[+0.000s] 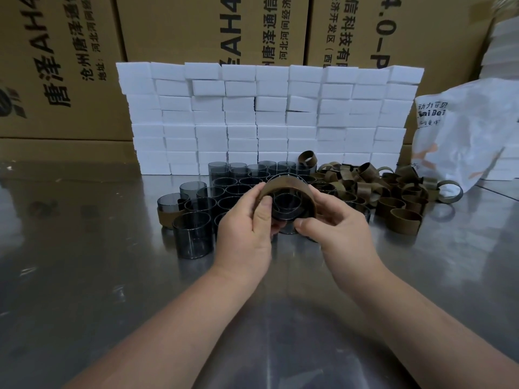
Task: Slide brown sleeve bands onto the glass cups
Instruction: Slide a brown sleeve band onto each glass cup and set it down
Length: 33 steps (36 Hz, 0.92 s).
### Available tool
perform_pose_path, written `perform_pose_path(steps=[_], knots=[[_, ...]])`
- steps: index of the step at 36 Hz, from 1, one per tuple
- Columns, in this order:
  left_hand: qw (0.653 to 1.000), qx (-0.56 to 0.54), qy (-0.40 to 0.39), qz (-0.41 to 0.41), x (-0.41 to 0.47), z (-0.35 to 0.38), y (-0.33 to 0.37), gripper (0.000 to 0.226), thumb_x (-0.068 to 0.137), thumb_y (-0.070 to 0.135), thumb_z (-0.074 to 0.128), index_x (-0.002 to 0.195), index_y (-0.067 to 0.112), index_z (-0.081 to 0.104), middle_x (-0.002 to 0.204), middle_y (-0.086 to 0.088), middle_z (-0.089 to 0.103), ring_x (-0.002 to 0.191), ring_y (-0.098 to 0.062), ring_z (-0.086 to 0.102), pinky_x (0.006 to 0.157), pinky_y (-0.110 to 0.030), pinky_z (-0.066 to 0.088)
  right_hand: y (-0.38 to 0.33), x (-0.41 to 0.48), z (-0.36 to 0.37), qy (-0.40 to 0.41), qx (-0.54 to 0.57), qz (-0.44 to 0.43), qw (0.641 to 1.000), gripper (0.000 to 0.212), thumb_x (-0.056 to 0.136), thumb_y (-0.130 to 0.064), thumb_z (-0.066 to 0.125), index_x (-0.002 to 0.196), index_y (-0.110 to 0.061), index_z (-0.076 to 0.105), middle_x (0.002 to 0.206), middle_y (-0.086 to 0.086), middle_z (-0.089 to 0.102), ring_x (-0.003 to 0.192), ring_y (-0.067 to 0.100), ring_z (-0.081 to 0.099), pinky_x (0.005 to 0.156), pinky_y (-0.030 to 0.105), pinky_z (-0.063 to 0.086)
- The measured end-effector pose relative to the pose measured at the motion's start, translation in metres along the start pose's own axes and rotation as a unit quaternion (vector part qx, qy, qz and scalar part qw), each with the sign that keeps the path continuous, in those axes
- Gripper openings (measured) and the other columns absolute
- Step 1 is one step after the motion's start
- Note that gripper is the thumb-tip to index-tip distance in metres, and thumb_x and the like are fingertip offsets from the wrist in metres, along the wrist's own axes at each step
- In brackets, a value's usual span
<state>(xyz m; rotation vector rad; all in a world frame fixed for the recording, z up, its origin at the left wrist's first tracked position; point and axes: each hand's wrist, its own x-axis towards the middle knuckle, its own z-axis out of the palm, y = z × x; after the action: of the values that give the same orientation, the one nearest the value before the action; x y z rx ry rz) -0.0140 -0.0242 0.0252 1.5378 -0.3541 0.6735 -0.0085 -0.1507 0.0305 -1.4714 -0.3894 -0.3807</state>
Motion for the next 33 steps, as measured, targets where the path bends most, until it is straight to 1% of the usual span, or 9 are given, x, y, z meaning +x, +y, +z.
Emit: perform_pose_path(steps=[3, 8, 11, 13, 16, 23, 29, 31, 33], knots=[[0.999, -0.034, 0.000, -0.011, 0.0009, 0.0005, 0.0006, 0.033, 0.082, 0.043, 0.043, 0.108, 0.028, 0.057, 0.103, -0.002, 0.067, 0.093, -0.018, 0.067, 0.069, -0.024, 0.056, -0.0007, 0.0003, -0.0004, 0.000, 0.004, -0.002, 1.000, 0.058, 0.069, 0.003, 0.073, 0.124, -0.012, 0.060, 0.107, -0.002, 0.070, 0.090, -0.001, 0.064, 0.080, 0.016, 0.051], [0.997, -0.064, 0.019, -0.025, 0.0031, 0.0014, 0.0008, 0.016, 0.093, 0.021, 0.046, 0.097, 0.023, 0.061, 0.089, -0.003, 0.068, 0.082, -0.017, 0.067, 0.060, -0.017, 0.053, -0.0008, 0.0006, -0.0014, -0.006, 0.015, -0.002, 1.000, 0.051, 0.075, 0.009, 0.064, 0.122, -0.010, 0.061, 0.108, 0.001, 0.070, 0.091, 0.002, 0.065, 0.079, 0.017, 0.051], [0.997, -0.065, 0.026, -0.029, 0.0038, 0.0008, -0.0002, 0.014, 0.093, 0.020, 0.048, 0.094, 0.019, 0.062, 0.079, 0.003, 0.069, 0.075, -0.014, 0.068, 0.059, -0.020, 0.054, -0.0013, 0.0015, -0.0021, -0.009, 0.024, -0.005, 1.000, 0.044, 0.075, 0.010, 0.064, 0.111, -0.015, 0.067, 0.098, -0.003, 0.073, 0.088, 0.003, 0.067, 0.072, 0.015, 0.050], [0.997, -0.061, 0.029, -0.031, 0.0043, -0.0002, -0.0011, 0.013, 0.092, 0.020, 0.050, 0.089, 0.024, 0.062, 0.071, 0.009, 0.070, 0.069, -0.007, 0.067, 0.057, -0.019, 0.054, -0.0019, 0.0024, -0.0025, -0.003, 0.036, -0.005, 0.999, 0.040, 0.075, 0.011, 0.063, 0.104, -0.015, 0.070, 0.089, -0.005, 0.074, 0.083, 0.003, 0.068, 0.065, 0.013, 0.050], [0.997, -0.056, 0.027, -0.036, 0.0044, -0.0012, -0.0012, 0.013, 0.092, 0.023, 0.052, 0.087, 0.028, 0.062, 0.073, 0.014, 0.070, 0.069, -0.007, 0.067, 0.056, -0.019, 0.053, -0.0020, 0.0028, -0.0026, 0.002, 0.043, -0.007, 0.999, 0.036, 0.075, 0.011, 0.063, 0.101, -0.013, 0.070, 0.083, -0.007, 0.074, 0.079, 0.004, 0.069, 0.062, 0.013, 0.050], [0.996, -0.068, 0.036, -0.034, 0.0062, -0.0035, -0.0033, 0.015, 0.081, 0.038, 0.056, 0.086, 0.028, 0.065, 0.075, 0.008, 0.072, 0.067, -0.013, 0.069, 0.058, -0.026, 0.057, -0.0014, 0.0023, -0.0017, -0.010, 0.049, -0.009, 0.999, 0.036, 0.076, 0.009, 0.065, 0.096, -0.021, 0.068, 0.085, -0.010, 0.073, 0.079, 0.002, 0.068, 0.062, 0.012, 0.049], [0.993, -0.095, 0.048, -0.046, 0.0073, -0.0021, -0.0027, 0.016, 0.082, 0.032, 0.060, 0.096, 0.025, 0.063, 0.085, 0.000, 0.072, 0.071, -0.009, 0.069, 0.053, -0.018, 0.051, -0.0013, 0.0020, -0.0013, -0.010, 0.063, -0.017, 0.998, 0.034, 0.076, 0.010, 0.065, 0.092, -0.021, 0.067, 0.079, -0.012, 0.072, 0.074, 0.000, 0.067, 0.060, 0.011, 0.049], [0.992, -0.098, 0.051, -0.052, 0.0078, -0.0007, -0.0010, 0.016, 0.084, 0.027, 0.060, 0.099, 0.029, 0.056, 0.093, 0.001, 0.068, 0.072, -0.003, 0.067, 0.052, -0.016, 0.049, -0.0002, 0.0024, -0.0010, -0.005, 0.063, -0.017, 0.998, 0.034, 0.076, 0.008, 0.066, 0.093, -0.020, 0.067, 0.083, -0.008, 0.072, 0.075, -0.001, 0.067, 0.061, 0.012, 0.049], [0.995, -0.082, 0.043, -0.043, 0.0060, 0.0002, 0.0000, 0.024, 0.083, 0.033, 0.058, 0.106, 0.030, 0.052, 0.098, 0.006, 0.064, 0.071, 0.002, 0.064, 0.053, -0.014, 0.048, 0.0010, 0.0025, -0.0007, -0.003, 0.062, -0.010, 0.998, 0.034, 0.076, 0.007, 0.066, 0.098, -0.019, 0.066, 0.093, -0.002, 0.070, 0.077, -0.001, 0.066, 0.063, 0.012, 0.049]])
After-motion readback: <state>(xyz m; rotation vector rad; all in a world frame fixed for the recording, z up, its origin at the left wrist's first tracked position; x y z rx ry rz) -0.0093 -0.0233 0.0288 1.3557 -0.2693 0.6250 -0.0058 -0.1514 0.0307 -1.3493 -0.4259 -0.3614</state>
